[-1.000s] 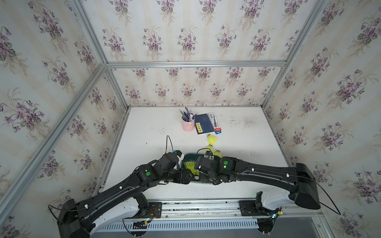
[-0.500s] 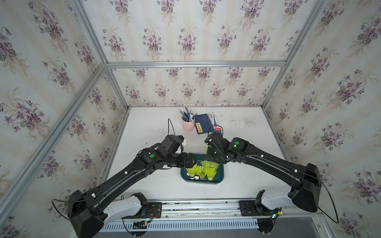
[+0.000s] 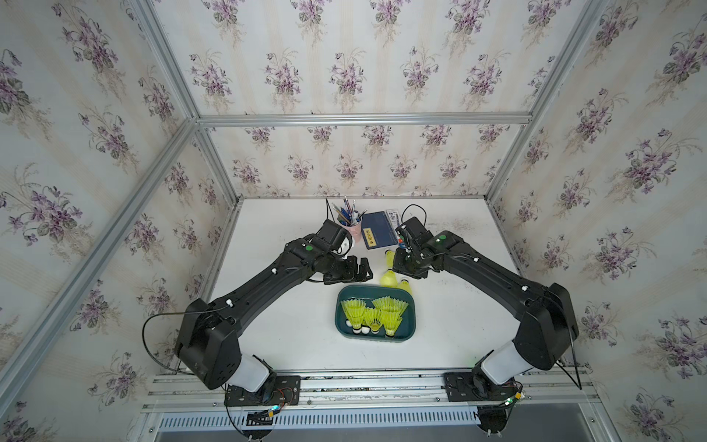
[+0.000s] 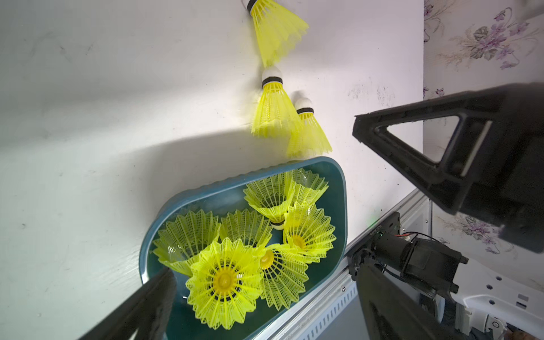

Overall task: Put the shuttlecocks into the storage box
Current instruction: Adjust the shuttlecock at the center of the board.

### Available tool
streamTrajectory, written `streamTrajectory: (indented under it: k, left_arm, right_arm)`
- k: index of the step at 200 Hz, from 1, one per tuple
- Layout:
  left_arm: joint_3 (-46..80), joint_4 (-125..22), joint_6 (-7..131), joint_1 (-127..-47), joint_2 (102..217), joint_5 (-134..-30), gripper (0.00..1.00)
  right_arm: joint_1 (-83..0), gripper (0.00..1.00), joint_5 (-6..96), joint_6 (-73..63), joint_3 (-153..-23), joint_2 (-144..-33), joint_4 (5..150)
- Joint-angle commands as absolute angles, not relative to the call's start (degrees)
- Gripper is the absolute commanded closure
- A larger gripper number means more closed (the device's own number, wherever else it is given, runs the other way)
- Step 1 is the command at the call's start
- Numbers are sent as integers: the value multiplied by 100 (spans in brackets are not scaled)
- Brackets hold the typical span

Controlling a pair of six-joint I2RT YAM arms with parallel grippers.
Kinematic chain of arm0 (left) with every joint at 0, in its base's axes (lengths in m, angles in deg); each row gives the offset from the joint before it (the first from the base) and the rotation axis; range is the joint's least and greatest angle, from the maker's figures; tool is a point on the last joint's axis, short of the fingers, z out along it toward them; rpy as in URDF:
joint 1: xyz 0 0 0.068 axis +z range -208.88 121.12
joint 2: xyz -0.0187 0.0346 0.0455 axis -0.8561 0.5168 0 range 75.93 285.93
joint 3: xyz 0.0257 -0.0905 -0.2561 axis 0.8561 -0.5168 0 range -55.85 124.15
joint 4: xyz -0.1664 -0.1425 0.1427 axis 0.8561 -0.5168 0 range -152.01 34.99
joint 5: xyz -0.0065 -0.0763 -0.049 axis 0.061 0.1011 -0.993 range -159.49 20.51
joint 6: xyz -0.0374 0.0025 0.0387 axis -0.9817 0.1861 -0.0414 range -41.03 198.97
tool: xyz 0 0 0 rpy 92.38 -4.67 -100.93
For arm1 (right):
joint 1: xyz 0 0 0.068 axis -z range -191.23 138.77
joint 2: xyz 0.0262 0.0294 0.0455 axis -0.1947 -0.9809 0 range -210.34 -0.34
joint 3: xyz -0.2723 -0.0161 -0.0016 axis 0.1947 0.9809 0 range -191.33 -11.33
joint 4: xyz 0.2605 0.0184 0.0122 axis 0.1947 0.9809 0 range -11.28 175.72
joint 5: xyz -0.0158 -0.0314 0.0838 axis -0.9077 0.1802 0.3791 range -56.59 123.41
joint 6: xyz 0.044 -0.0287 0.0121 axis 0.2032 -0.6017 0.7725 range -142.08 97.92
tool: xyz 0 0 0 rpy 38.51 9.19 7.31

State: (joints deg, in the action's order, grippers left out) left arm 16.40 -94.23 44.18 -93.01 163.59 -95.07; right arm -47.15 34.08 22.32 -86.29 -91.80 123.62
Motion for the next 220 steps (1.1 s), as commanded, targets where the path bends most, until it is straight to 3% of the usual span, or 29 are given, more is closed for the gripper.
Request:
streamTrajectory:
  k: [1,71,106,220]
  left_arm:
    - [1810,-9222,4580,-9269,16612,-9638,0]
    - [2132,-9096,4686,-9246,17195,-9875,0]
    - [2080,-9076,4715,-9246,17259,-9953,0]
    - [2009,-8981,4675,-9255,17314,-10021,1]
  right_arm:
    - [-4700,57,3467,2046,-8733,-9341,12144]
    - [-3871,59,3534,1772,-7987,-9351,11814]
    - [-3626,56,3843,1655,-7690,-9621,11520]
    - [-3599,53,4304,2014,-7584,-10315,11074]
